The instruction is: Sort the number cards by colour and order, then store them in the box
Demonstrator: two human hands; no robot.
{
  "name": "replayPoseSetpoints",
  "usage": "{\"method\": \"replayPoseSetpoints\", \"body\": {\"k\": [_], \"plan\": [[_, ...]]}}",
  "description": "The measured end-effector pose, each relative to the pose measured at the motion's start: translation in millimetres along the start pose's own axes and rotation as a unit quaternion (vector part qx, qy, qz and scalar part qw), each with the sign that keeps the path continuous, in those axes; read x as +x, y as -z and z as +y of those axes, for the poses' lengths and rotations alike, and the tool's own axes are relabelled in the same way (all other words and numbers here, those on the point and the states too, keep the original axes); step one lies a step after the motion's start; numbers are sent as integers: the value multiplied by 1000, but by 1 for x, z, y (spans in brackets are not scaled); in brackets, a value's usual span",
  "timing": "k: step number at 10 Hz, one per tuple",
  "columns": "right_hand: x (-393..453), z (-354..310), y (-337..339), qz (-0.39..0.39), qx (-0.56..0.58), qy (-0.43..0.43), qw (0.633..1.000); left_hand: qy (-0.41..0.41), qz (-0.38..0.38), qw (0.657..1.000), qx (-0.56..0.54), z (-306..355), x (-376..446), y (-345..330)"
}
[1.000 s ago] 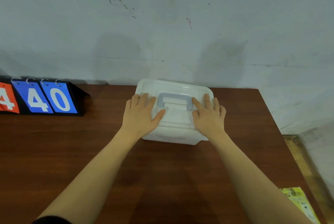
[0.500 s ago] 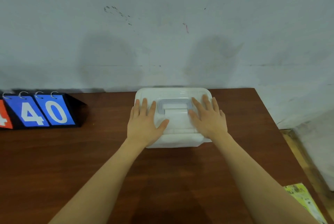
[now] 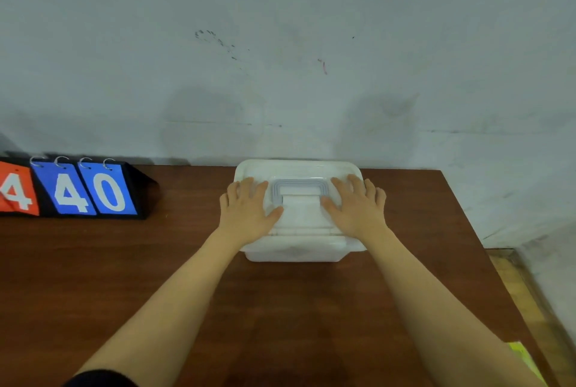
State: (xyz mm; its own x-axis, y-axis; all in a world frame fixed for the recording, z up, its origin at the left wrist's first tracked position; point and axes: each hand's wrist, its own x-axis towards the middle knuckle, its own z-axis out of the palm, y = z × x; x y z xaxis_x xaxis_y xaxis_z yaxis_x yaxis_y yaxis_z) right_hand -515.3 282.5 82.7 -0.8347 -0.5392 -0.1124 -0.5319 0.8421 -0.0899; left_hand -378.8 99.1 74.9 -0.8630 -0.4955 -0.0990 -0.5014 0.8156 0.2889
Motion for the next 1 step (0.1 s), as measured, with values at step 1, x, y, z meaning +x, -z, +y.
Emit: {"method": "replayPoseSetpoints", "body": {"k": [1], "plan": [[-5,-4,12,26,1,7,1000,-5,17,1000,2,5,0,16]]}}
